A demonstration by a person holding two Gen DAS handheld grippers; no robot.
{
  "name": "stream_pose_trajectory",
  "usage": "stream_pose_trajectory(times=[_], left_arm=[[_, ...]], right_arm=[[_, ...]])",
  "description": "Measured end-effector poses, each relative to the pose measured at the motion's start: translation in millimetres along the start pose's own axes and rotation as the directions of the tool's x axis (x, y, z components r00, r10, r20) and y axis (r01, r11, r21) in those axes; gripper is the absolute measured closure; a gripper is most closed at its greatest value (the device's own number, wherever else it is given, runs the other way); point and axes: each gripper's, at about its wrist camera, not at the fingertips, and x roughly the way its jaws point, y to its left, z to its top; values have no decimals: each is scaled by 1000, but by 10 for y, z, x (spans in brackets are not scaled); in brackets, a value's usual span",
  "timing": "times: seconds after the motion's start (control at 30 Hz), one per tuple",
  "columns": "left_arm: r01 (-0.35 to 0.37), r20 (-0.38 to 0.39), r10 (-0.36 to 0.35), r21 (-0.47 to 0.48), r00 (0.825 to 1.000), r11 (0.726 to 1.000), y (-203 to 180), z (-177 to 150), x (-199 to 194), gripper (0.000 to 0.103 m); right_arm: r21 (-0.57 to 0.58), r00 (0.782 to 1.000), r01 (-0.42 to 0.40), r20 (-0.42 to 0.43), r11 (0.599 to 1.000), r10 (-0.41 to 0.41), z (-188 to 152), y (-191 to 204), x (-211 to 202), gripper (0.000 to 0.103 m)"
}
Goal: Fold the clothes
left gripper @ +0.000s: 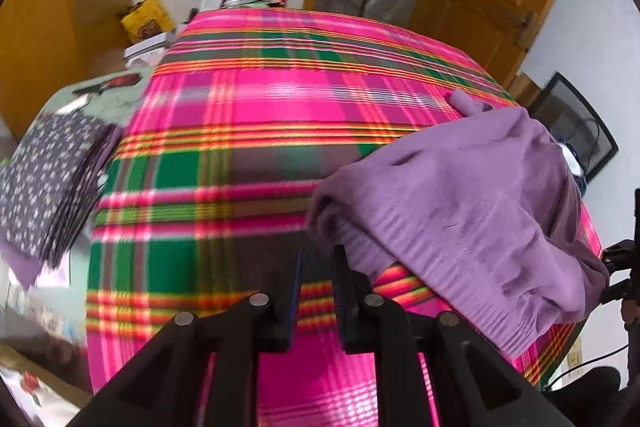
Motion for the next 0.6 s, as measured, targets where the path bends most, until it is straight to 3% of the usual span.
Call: stream_pose_trajectory(times=[0.1,0.23,0.4,0.6], left_arm=[[22,36,-19,-71,999,997,111,-99,-125,82],[130,58,-124,-105,991,986,-9,-278,-181,76],[221,42,-218,-104,975,970,-300,-431,-62,75],[280,42,-277,-127,960,951,-481,-568,-6,72]], right_arm=[[-4,997,33,70,999,-32,40,-49,-152,69],[14,986,52,158,999,-54,109,-28,-192,69],[3,981,42,187,999,-42,128,-19,-110,69],[9,980,-10,197,1000,8,-30,-50,-111,68]])
